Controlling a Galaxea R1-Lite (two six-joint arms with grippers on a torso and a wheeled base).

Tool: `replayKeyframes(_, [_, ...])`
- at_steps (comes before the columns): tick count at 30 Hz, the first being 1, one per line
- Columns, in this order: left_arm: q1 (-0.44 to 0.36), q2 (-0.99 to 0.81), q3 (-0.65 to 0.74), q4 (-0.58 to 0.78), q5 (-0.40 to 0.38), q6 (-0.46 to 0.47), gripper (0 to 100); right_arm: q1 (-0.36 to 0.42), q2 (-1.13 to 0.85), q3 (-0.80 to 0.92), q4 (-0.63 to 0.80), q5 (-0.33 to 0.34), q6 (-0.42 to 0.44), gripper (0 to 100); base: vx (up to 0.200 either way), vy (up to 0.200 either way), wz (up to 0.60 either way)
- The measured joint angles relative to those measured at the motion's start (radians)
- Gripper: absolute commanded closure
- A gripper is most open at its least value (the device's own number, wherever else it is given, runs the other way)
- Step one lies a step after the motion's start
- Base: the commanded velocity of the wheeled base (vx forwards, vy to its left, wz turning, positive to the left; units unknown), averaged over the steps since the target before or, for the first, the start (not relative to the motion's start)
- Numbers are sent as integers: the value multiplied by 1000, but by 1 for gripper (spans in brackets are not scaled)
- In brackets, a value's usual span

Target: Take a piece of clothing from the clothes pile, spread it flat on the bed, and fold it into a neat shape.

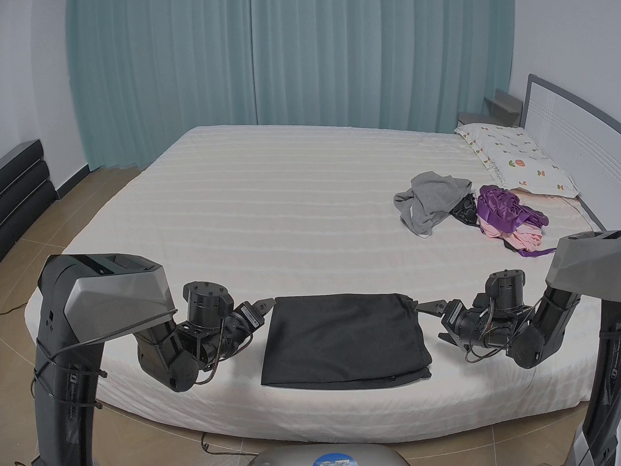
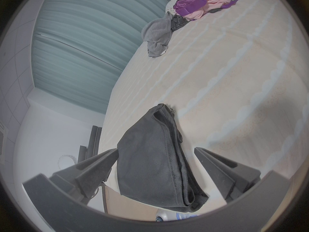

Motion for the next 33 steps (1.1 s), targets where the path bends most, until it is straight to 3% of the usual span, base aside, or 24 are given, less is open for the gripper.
replayKeyframes(9, [-29,61,-61,18,-6,177,0,9,6,1,-3,0,0,0,0,0,0])
replayKeyframes(15, [-70,90,-116,112,-11,186,0,15,11,1,-4,-1,0,0,0,0,0])
replayKeyframes(23, [-89,103,-161,126,-13,180,0,23,16,0,-4,-5,-1,0,0,0,0])
replayKeyframes(24, [-89,103,-162,127,-14,179,100,24,16,0,-4,-6,-1,0,0,0,0])
replayKeyframes(33, [-90,104,-164,143,-12,176,100,26,17,-1,-4,-7,-2,0,0,0,0])
